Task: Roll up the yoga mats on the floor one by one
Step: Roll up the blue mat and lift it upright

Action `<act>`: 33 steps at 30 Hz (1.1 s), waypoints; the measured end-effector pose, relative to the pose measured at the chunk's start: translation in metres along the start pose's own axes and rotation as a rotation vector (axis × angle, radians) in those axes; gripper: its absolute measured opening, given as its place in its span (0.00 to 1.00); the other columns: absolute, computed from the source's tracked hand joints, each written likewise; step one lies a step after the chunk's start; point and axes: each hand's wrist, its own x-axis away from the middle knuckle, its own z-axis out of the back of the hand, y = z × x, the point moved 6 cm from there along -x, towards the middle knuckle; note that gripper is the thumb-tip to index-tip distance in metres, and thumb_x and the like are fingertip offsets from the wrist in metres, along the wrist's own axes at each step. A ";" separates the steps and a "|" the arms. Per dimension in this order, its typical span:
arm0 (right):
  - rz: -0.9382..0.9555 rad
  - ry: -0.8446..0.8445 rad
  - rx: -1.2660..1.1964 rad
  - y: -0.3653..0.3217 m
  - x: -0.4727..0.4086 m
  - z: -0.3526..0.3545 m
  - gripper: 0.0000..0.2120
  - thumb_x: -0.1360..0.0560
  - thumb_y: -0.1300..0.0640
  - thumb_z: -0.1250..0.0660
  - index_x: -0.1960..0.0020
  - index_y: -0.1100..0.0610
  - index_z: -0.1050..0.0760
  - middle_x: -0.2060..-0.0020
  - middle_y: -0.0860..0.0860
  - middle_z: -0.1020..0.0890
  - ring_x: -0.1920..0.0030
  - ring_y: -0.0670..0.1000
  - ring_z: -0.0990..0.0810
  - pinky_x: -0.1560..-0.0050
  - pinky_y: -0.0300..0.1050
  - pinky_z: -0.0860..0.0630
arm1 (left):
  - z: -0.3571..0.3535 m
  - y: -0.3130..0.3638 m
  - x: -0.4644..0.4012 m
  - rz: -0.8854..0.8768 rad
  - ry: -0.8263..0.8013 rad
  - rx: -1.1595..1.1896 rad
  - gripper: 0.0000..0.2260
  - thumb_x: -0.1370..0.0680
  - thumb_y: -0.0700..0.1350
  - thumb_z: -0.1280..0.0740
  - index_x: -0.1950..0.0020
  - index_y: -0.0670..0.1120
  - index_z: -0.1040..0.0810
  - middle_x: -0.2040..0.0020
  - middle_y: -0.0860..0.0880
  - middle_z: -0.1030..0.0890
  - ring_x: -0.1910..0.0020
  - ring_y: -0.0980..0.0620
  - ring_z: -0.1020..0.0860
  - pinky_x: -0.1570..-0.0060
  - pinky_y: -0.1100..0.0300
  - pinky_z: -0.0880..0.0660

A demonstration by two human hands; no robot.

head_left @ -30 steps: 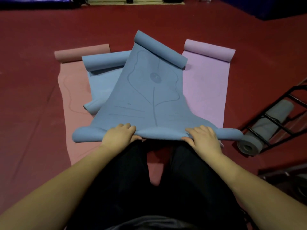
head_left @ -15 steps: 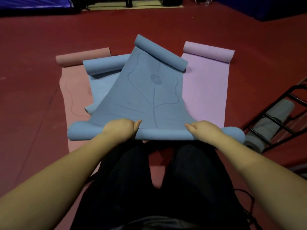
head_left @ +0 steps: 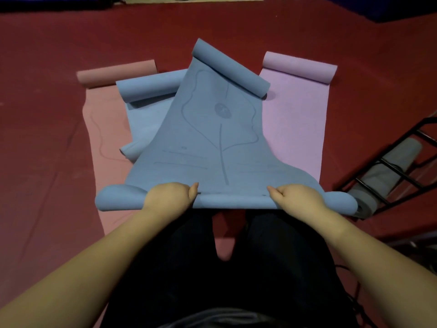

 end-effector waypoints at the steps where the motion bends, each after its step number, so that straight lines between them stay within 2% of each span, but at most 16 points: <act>1: -0.014 -0.022 -0.034 0.001 -0.001 0.001 0.26 0.18 0.38 0.53 0.57 0.50 0.22 0.52 0.54 0.18 0.45 0.57 0.21 0.48 0.48 0.27 | 0.001 0.000 -0.003 0.017 0.002 0.025 0.20 0.14 0.53 0.53 0.30 0.48 0.29 0.45 0.45 0.20 0.47 0.42 0.21 0.57 0.53 0.30; 3: -0.029 -0.071 -0.074 0.001 -0.006 -0.001 0.28 0.17 0.39 0.53 0.44 0.53 0.19 0.43 0.57 0.19 0.41 0.58 0.23 0.44 0.48 0.30 | -0.005 -0.001 -0.010 0.039 -0.054 0.016 0.21 0.15 0.53 0.53 0.31 0.48 0.26 0.44 0.43 0.20 0.46 0.42 0.21 0.55 0.53 0.31; 5: -0.036 -0.102 -0.125 0.000 -0.010 -0.006 0.27 0.17 0.40 0.52 0.40 0.56 0.21 0.40 0.58 0.20 0.40 0.58 0.24 0.44 0.47 0.31 | -0.008 -0.004 -0.014 0.082 -0.066 -0.021 0.24 0.15 0.55 0.53 0.37 0.45 0.21 0.44 0.43 0.19 0.44 0.42 0.22 0.50 0.54 0.31; 7: -0.028 -0.106 -0.156 -0.001 -0.015 -0.008 0.25 0.17 0.40 0.50 0.44 0.55 0.20 0.42 0.57 0.19 0.41 0.57 0.24 0.47 0.47 0.32 | -0.013 -0.004 -0.016 0.092 -0.015 -0.079 0.24 0.15 0.55 0.52 0.40 0.45 0.20 0.46 0.43 0.19 0.45 0.42 0.23 0.51 0.54 0.33; 8: -0.029 -0.114 -0.150 -0.001 -0.018 -0.009 0.23 0.17 0.40 0.49 0.46 0.54 0.20 0.43 0.56 0.19 0.42 0.57 0.24 0.48 0.46 0.32 | -0.017 -0.005 -0.018 0.108 -0.040 -0.052 0.24 0.16 0.55 0.52 0.40 0.45 0.20 0.46 0.44 0.19 0.45 0.43 0.23 0.52 0.54 0.33; 11: -0.043 -0.145 -0.081 -0.002 -0.025 -0.012 0.22 0.19 0.39 0.46 0.46 0.52 0.20 0.44 0.55 0.19 0.43 0.57 0.23 0.46 0.46 0.30 | -0.024 -0.012 -0.021 0.215 -0.112 0.190 0.25 0.16 0.57 0.52 0.49 0.44 0.19 0.47 0.43 0.19 0.48 0.42 0.22 0.50 0.54 0.30; 13: -0.044 -0.138 -0.049 -0.002 -0.030 -0.012 0.21 0.20 0.38 0.44 0.47 0.52 0.20 0.44 0.54 0.20 0.43 0.56 0.23 0.46 0.47 0.29 | -0.022 -0.014 -0.024 0.221 -0.082 0.250 0.23 0.17 0.57 0.50 0.54 0.44 0.23 0.49 0.43 0.19 0.52 0.43 0.24 0.52 0.54 0.30; 16: -0.043 -0.138 -0.044 -0.003 -0.036 -0.014 0.19 0.21 0.39 0.41 0.54 0.53 0.22 0.47 0.53 0.23 0.44 0.56 0.23 0.49 0.46 0.30 | -0.018 -0.015 -0.025 0.224 -0.030 0.285 0.17 0.18 0.56 0.46 0.49 0.45 0.25 0.48 0.44 0.20 0.49 0.42 0.23 0.54 0.54 0.31; 18: -0.059 -0.135 -0.072 -0.002 -0.039 -0.015 0.18 0.22 0.39 0.39 0.58 0.52 0.27 0.53 0.51 0.21 0.48 0.56 0.23 0.52 0.46 0.30 | -0.017 -0.015 -0.027 0.223 -0.012 0.287 0.16 0.18 0.55 0.46 0.51 0.46 0.26 0.48 0.44 0.20 0.49 0.43 0.23 0.56 0.54 0.31; 21: -0.071 -0.118 -0.099 -0.002 -0.041 -0.013 0.19 0.24 0.37 0.38 0.63 0.51 0.30 0.62 0.48 0.23 0.53 0.54 0.24 0.52 0.47 0.28 | -0.013 -0.012 -0.029 0.175 0.071 0.199 0.18 0.17 0.54 0.46 0.51 0.47 0.20 0.48 0.47 0.23 0.48 0.46 0.26 0.55 0.54 0.31; 23: -0.068 -0.124 -0.060 -0.005 -0.041 -0.011 0.22 0.24 0.35 0.39 0.64 0.51 0.29 0.61 0.49 0.24 0.53 0.54 0.24 0.50 0.48 0.26 | -0.012 -0.012 -0.030 0.135 0.124 0.158 0.19 0.17 0.54 0.46 0.51 0.47 0.19 0.49 0.47 0.22 0.48 0.45 0.25 0.54 0.54 0.32; 25: -0.066 -0.102 -0.027 -0.005 -0.041 -0.009 0.23 0.24 0.33 0.41 0.63 0.51 0.28 0.57 0.52 0.22 0.50 0.56 0.23 0.49 0.48 0.26 | -0.014 -0.015 -0.029 0.133 0.146 0.246 0.17 0.17 0.54 0.45 0.58 0.46 0.25 0.53 0.46 0.21 0.52 0.43 0.23 0.58 0.54 0.34; 27: -0.068 -0.090 -0.023 -0.005 -0.040 -0.008 0.23 0.23 0.33 0.41 0.65 0.51 0.29 0.57 0.52 0.23 0.48 0.56 0.22 0.51 0.47 0.27 | -0.015 -0.018 -0.025 0.106 0.175 0.346 0.16 0.17 0.54 0.44 0.61 0.47 0.32 0.59 0.47 0.23 0.54 0.42 0.23 0.59 0.53 0.33; 30: -0.071 -0.110 -0.021 -0.003 -0.041 -0.010 0.22 0.22 0.34 0.42 0.59 0.51 0.23 0.54 0.53 0.21 0.47 0.56 0.22 0.49 0.47 0.27 | -0.016 -0.019 -0.015 -0.006 0.186 0.393 0.18 0.17 0.54 0.45 0.62 0.48 0.30 0.59 0.47 0.24 0.53 0.43 0.24 0.56 0.51 0.30; 33: -0.075 -0.115 -0.018 -0.002 -0.044 -0.011 0.20 0.22 0.34 0.42 0.57 0.50 0.24 0.50 0.54 0.19 0.50 0.55 0.23 0.47 0.48 0.26 | -0.012 -0.031 0.007 -0.087 0.424 0.222 0.21 0.19 0.55 0.48 0.64 0.46 0.25 0.64 0.47 0.27 0.60 0.41 0.26 0.62 0.51 0.31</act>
